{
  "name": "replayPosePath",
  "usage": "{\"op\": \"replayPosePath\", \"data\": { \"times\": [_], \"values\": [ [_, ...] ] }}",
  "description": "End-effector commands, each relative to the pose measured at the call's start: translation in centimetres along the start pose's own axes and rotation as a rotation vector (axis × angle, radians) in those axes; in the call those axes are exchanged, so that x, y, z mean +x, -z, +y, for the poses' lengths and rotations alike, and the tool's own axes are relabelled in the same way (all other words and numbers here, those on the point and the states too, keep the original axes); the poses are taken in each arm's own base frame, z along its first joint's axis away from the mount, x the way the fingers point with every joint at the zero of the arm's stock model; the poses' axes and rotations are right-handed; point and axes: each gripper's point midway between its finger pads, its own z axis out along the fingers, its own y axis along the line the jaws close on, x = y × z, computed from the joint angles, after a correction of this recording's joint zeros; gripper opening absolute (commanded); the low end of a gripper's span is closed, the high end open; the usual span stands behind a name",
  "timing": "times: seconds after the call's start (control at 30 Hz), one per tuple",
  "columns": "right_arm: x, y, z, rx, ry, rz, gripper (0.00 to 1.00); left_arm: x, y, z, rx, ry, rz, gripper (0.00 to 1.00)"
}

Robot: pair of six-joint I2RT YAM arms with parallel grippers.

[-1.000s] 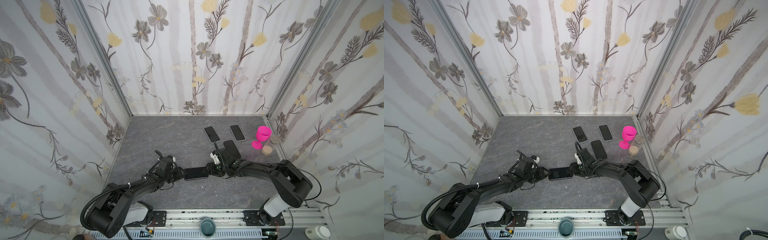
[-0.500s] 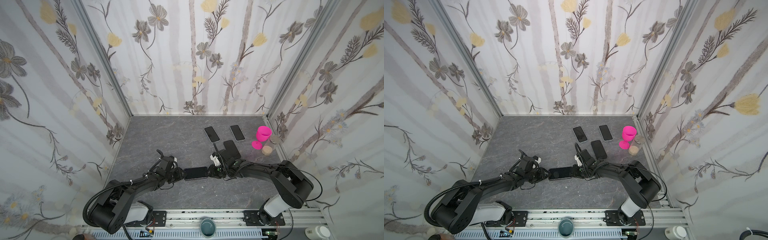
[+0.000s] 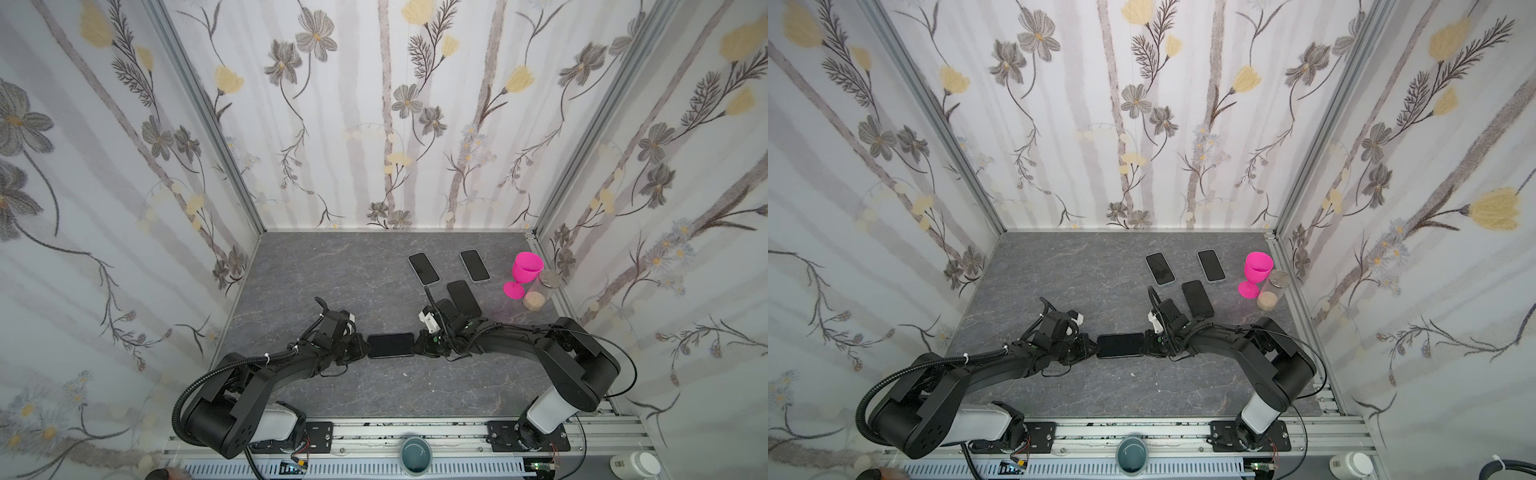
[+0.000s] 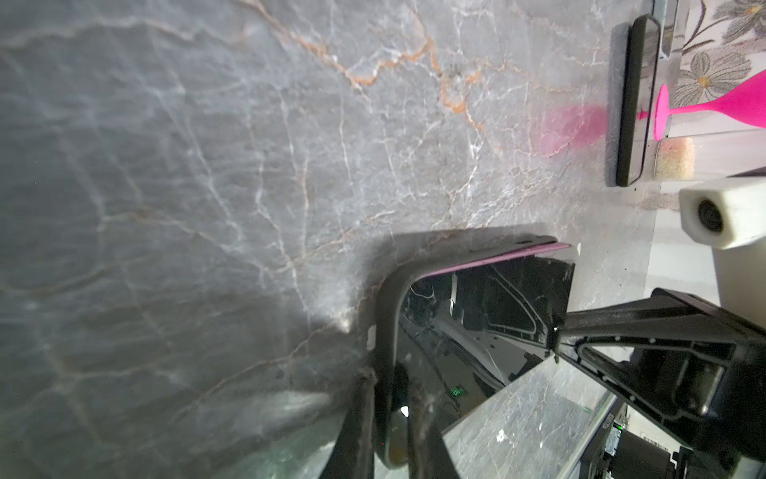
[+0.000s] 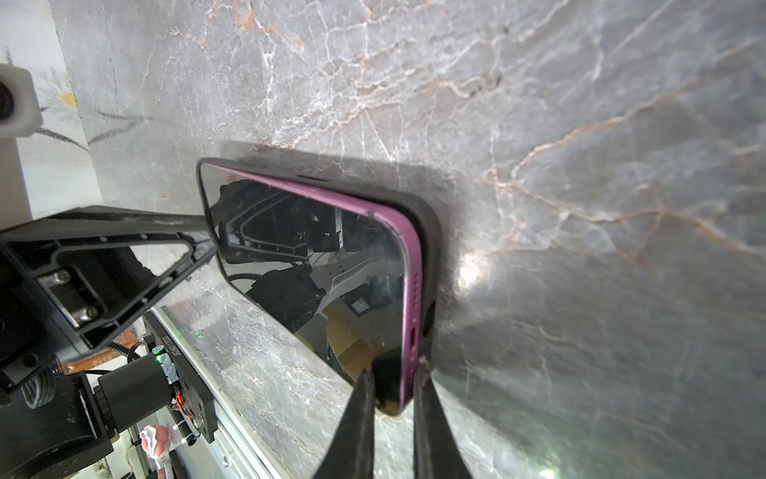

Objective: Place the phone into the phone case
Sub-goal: 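Fit the phone's edge into the black case rim with both grippers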

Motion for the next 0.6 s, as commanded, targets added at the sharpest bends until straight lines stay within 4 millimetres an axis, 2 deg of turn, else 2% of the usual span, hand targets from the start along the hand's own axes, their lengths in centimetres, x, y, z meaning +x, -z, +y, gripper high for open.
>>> {"op": "replayPosePath", "data": {
  "times": [0.0,0.07,0.13,0.23,0.37,0.57],
  "values": [
    [-0.4,-0.3,0.3,0.019,0.039,-0.002,0.2,1.1,-0.1,0.2,-0.001,0.001,0.051,0.15],
    [-0.7,0.1,0.1,0.05,0.05,-0.014,0.28,0.7,0.1,0.3,-0.018,-0.007,0.032,0.18],
    [-1.3,0.7,0.0,0.081,0.067,-0.037,0.34,0.1,0.5,0.4,-0.043,-0.024,0.002,0.24],
    [-2.0,1.4,-0.2,0.125,0.094,-0.058,0.35,-1.0,1.2,0.3,-0.074,-0.051,-0.05,0.34],
    [-2.1,1.5,-0.7,0.155,0.107,-0.044,0.3,-2.0,1.7,-0.3,-0.063,-0.065,-0.093,0.35],
    [-1.8,0.8,-0.2,0.115,0.105,-0.018,0.19,-1.4,0.8,-1.1,-0.012,-0.064,-0.037,0.32]
  ]
}}
